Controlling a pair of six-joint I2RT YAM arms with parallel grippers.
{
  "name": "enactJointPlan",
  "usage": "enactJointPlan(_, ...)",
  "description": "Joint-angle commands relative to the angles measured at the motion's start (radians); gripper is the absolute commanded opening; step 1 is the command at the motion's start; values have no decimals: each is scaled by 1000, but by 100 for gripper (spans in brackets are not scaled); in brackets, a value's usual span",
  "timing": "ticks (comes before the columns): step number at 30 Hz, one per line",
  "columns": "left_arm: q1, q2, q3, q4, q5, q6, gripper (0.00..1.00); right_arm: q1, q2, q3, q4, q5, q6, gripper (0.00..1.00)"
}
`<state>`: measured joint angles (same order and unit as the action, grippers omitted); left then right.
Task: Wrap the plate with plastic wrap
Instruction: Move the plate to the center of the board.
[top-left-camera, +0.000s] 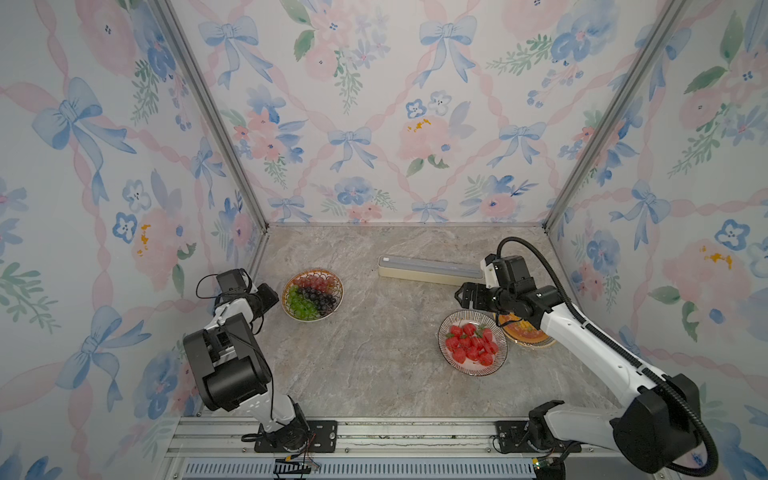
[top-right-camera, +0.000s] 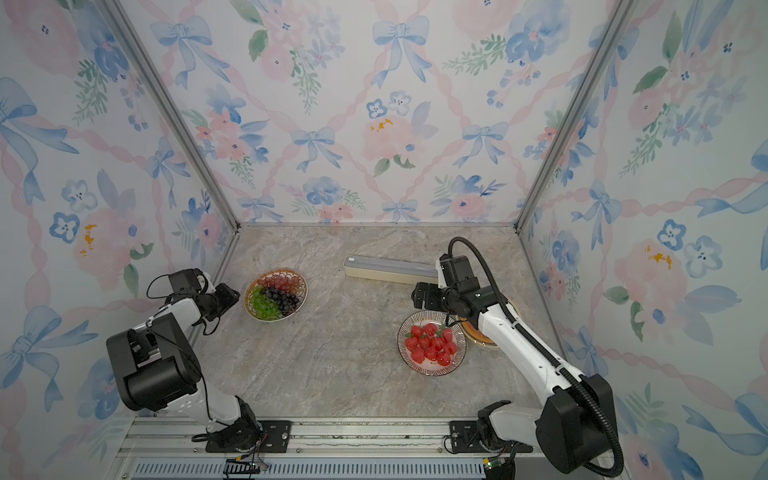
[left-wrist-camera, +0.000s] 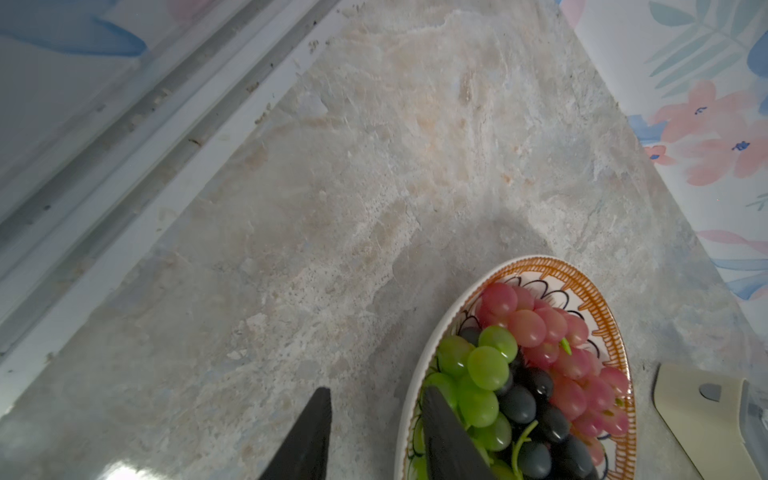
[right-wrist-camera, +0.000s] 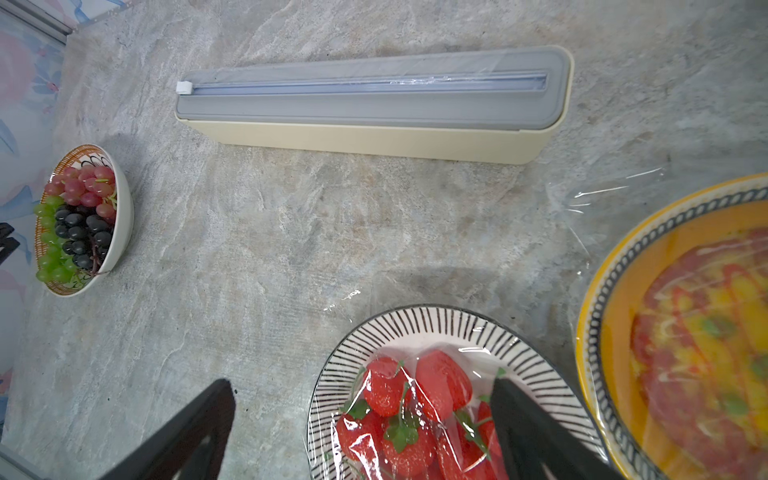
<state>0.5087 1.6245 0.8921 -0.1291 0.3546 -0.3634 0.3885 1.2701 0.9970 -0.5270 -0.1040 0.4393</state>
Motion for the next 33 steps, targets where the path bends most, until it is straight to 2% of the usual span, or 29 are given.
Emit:
enactJointPlan(1,7,22,16,-7,93,36,37,-3,-4,-19,15,-4,-18,98)
enactJointPlan(4,7,47,18,-8,139,43,33,-7,-4,-26,20,-9,-19,98)
enactJointPlan(9,6,75,23,-7,136,44,25,-13,-6,-29,24,-11,-17,98)
enactJointPlan(17,1,82,18,-7,132,53,4,-11,-8,-38,30,-13,-12,98)
enactJointPlan(20,-15,77,6,-7,133,60,1,-14,-9,-40,29,-14,-15,98)
enactJointPlan(27,-63,90,0,-7,115,60,2,-18,-15,-38,22,-14,-22,98)
enactJointPlan(33,-81,98,2,-9,110,58,6,-26,-31,-47,21,-11,-20,98)
